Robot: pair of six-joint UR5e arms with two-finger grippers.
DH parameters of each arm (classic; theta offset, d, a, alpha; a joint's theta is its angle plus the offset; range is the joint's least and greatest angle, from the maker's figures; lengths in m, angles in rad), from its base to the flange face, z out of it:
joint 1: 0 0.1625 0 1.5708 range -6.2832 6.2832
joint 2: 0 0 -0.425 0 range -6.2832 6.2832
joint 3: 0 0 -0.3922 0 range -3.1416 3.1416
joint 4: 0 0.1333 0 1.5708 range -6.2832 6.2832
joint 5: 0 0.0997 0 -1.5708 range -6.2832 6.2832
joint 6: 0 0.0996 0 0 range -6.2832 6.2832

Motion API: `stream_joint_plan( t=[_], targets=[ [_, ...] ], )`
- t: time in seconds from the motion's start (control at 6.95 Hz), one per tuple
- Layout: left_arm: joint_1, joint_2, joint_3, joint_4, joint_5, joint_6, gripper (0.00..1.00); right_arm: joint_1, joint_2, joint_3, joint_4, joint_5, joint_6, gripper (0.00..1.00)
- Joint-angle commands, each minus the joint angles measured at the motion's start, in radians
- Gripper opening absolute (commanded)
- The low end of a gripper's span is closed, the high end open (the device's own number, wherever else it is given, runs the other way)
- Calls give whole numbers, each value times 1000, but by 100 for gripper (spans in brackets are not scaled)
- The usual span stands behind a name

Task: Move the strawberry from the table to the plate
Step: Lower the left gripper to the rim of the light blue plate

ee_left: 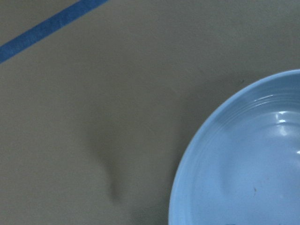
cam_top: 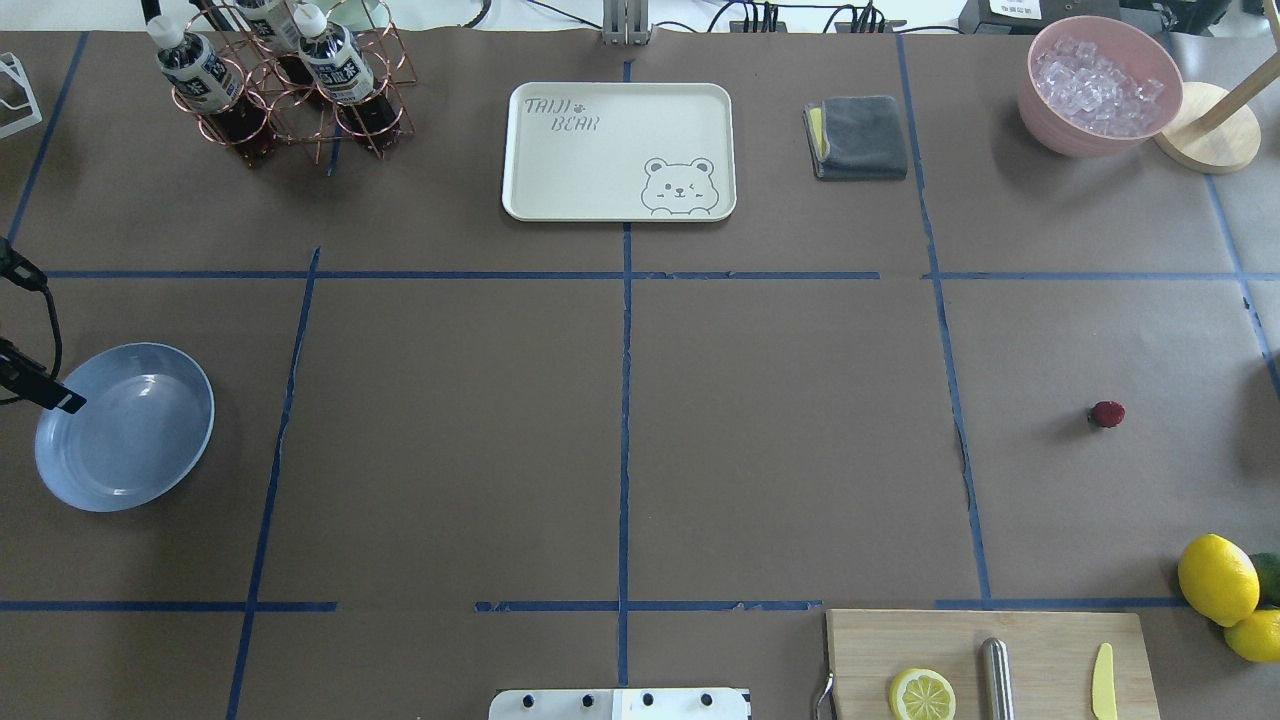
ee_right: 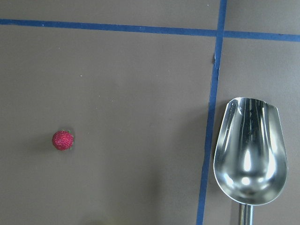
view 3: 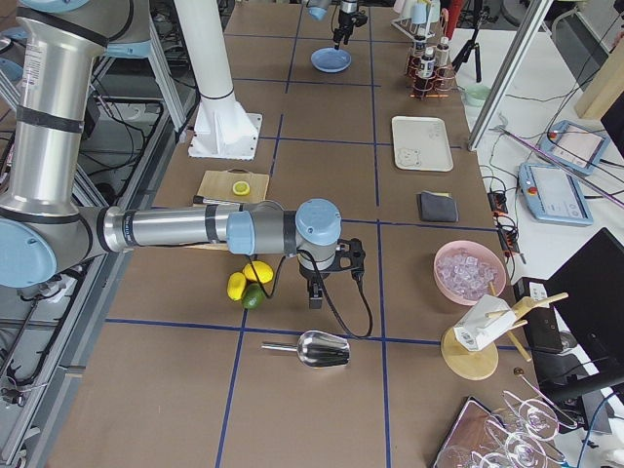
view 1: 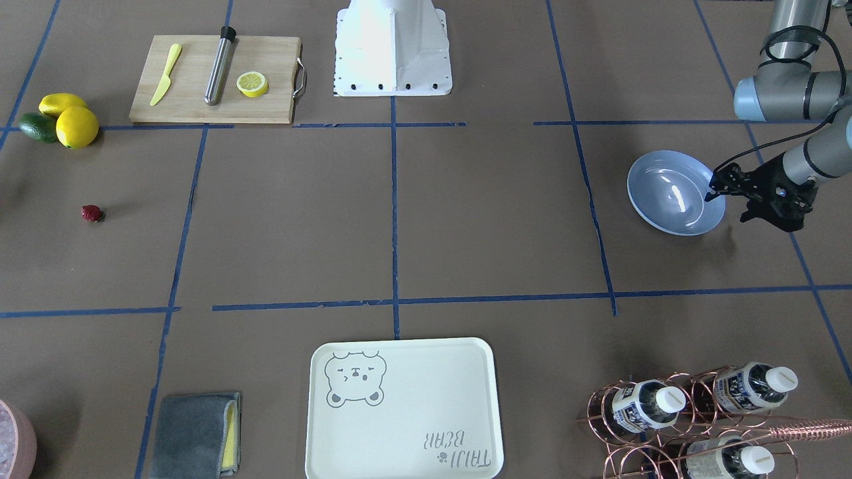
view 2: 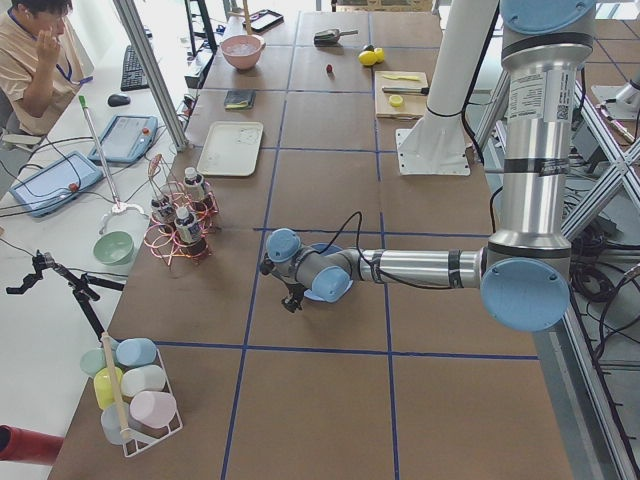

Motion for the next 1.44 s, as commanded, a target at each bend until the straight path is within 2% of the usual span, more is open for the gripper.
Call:
stream_joint_plan(
  t=[0.0, 0.29, 0.86, 1.01, 1.15, 1.29],
  targets=[
    [11, -1, 0, 0, 6, 1, 80, 0, 0, 0, -2, 0, 0, 100],
    [12, 0, 0, 0, 8, 1, 71, 0, 0, 0, -2, 0, 0, 100],
    [24, -1, 2, 0, 19, 1, 70, 0, 0, 0, -2, 0, 0, 100],
    [26, -1, 2, 0, 19, 1, 64, 0, 0, 0, -2, 0, 0, 100],
    [26, 0, 0, 0, 19, 1, 40, 0, 0, 0, -2, 0, 0, 100],
    [24, 0, -8, -2, 19, -2, 12, 0, 0, 0, -2, 0, 0, 100]
  ],
)
